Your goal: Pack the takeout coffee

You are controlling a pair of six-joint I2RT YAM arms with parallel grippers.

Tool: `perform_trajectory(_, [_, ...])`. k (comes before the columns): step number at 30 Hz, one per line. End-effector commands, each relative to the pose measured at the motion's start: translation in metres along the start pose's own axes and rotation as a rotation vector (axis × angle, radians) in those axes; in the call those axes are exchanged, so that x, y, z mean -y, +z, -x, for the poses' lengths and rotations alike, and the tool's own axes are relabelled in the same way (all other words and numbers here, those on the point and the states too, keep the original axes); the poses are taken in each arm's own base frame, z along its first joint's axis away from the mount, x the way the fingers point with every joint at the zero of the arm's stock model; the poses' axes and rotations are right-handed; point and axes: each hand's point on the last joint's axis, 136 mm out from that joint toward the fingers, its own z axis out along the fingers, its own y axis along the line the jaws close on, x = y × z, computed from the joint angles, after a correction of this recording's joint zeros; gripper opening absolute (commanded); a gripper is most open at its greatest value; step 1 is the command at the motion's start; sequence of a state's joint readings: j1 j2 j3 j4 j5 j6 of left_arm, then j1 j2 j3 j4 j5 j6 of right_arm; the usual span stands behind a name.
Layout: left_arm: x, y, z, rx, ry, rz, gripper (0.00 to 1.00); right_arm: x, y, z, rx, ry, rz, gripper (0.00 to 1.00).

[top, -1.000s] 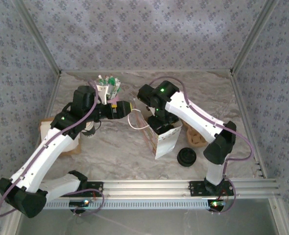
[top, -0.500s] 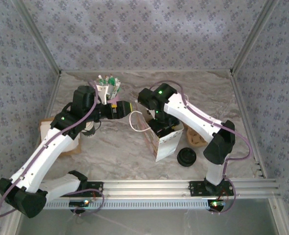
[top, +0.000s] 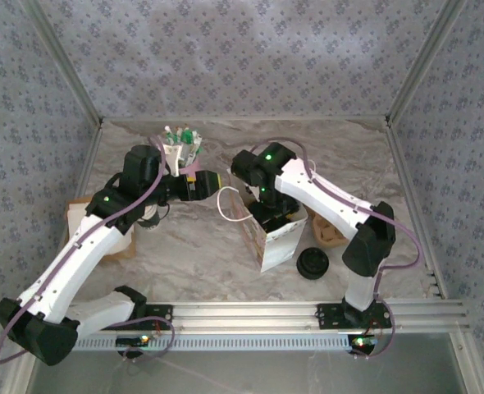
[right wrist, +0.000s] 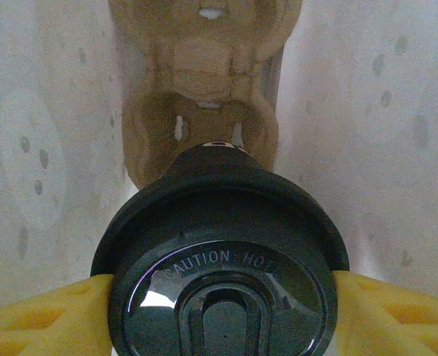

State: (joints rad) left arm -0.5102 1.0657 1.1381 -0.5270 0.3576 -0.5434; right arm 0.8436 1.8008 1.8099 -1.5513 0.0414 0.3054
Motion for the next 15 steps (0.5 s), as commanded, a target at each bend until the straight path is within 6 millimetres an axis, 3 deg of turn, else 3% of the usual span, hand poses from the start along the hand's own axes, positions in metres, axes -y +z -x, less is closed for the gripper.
perform_trajectory(1, [0.0023, -0.0086, 0.0056, 0.034, 0.006, -0.002, 0.99, 0.0080, -0.0139, -0.0042, 0.057, 0.030, -0.013, 0.71])
perform_trajectory(15, [-0.0023, -0.0082, 0.0036, 0.046, -0.010, 0.009, 0.99, 0.0052, -0.0156, -0.0060, 0.112, 0.047, 0.017, 0.71])
